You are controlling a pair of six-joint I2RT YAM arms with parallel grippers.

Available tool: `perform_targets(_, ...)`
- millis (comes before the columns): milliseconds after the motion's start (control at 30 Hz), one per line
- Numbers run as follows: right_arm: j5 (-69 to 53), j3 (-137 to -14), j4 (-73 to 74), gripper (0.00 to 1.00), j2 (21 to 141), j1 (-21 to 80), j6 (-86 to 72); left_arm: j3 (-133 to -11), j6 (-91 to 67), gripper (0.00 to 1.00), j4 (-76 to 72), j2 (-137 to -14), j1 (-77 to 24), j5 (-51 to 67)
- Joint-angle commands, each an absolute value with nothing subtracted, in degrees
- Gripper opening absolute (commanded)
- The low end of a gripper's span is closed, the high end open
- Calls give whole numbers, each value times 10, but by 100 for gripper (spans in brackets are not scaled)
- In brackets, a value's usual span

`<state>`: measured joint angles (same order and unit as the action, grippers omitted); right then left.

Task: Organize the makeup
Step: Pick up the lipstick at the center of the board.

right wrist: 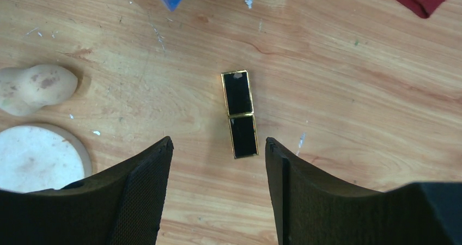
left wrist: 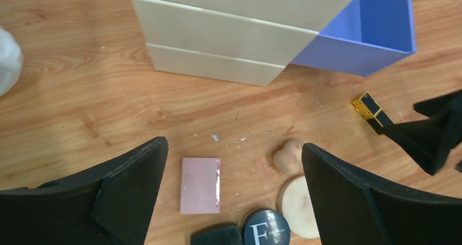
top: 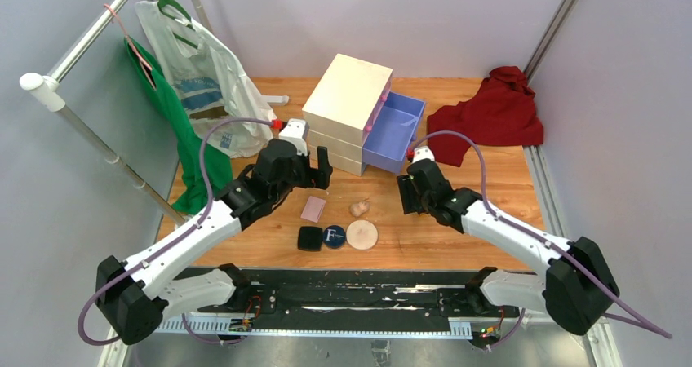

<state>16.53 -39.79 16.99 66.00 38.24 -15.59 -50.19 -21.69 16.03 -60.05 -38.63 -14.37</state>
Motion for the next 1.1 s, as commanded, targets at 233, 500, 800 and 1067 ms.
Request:
perform_targets(233,158,-386,76,64,757,364,-152,-452,-228,98,83,-644,-492,-183)
perform_targets(500,134,-372,58,64,767,322,-154,-418,-218,98,65,-646,-522,-190)
perform_targets(800,127,-372,53,61,798,306,-159,-398,-216,98,43,-668,-529,-180)
perform_targets(1067,132,-367,53,49,808,299,-165,-389,-218,98,20,-701,-536,-170)
